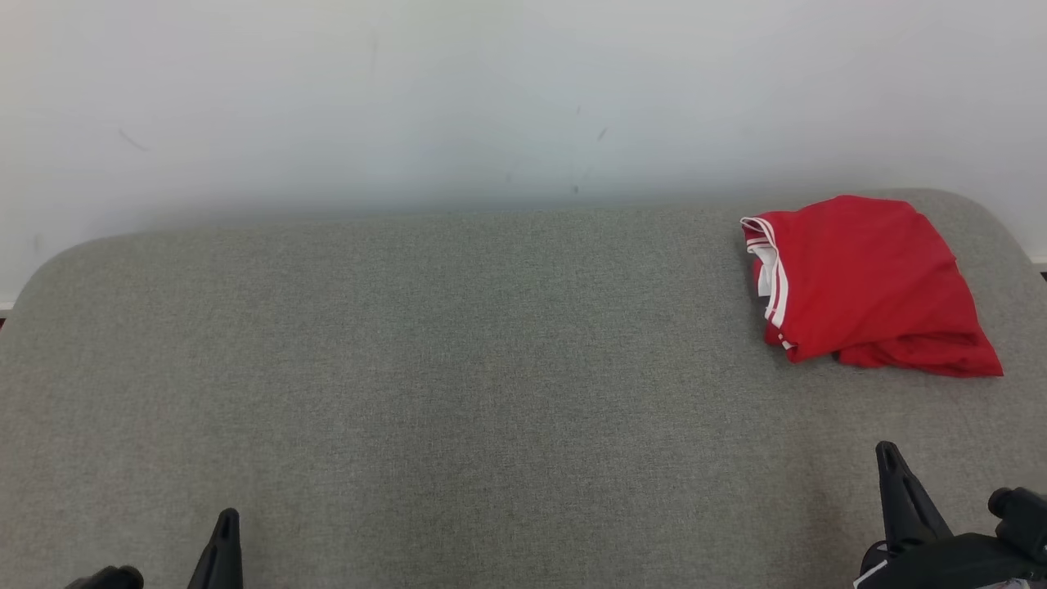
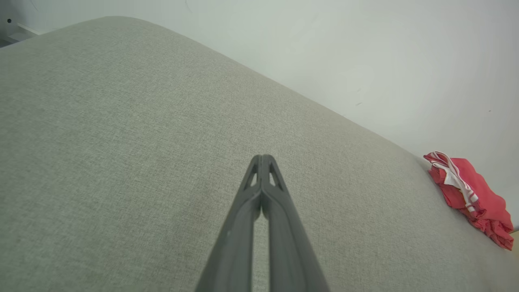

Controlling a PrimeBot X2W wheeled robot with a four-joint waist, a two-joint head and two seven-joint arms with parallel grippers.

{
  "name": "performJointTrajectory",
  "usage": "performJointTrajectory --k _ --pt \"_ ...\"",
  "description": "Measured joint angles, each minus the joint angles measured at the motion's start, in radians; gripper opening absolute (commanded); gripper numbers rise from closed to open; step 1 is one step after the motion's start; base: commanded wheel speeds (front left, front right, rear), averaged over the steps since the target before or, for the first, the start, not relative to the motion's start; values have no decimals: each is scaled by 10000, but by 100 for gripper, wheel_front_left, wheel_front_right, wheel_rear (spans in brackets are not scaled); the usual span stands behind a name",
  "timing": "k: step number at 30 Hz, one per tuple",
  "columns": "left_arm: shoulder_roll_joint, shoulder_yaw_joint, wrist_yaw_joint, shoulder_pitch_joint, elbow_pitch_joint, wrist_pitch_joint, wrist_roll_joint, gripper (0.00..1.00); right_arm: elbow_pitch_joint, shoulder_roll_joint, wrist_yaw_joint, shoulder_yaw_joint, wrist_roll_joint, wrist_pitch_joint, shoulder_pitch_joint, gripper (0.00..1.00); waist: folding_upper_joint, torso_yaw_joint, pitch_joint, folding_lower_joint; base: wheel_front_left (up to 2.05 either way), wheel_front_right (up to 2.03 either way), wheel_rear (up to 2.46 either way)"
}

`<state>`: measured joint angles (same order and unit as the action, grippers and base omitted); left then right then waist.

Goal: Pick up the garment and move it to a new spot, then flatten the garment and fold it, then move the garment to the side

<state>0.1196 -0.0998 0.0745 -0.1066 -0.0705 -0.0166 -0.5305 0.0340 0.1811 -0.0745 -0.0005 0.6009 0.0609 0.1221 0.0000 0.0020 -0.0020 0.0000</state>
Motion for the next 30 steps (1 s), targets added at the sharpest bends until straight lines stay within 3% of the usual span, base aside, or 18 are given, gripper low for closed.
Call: performJointTrajectory --k 30 --pt "-284 748 -748 677 -834 529 -4033 0 974 -527 675 -531 3845 -702 -755 0 0 -7 16 0 0 0 0"
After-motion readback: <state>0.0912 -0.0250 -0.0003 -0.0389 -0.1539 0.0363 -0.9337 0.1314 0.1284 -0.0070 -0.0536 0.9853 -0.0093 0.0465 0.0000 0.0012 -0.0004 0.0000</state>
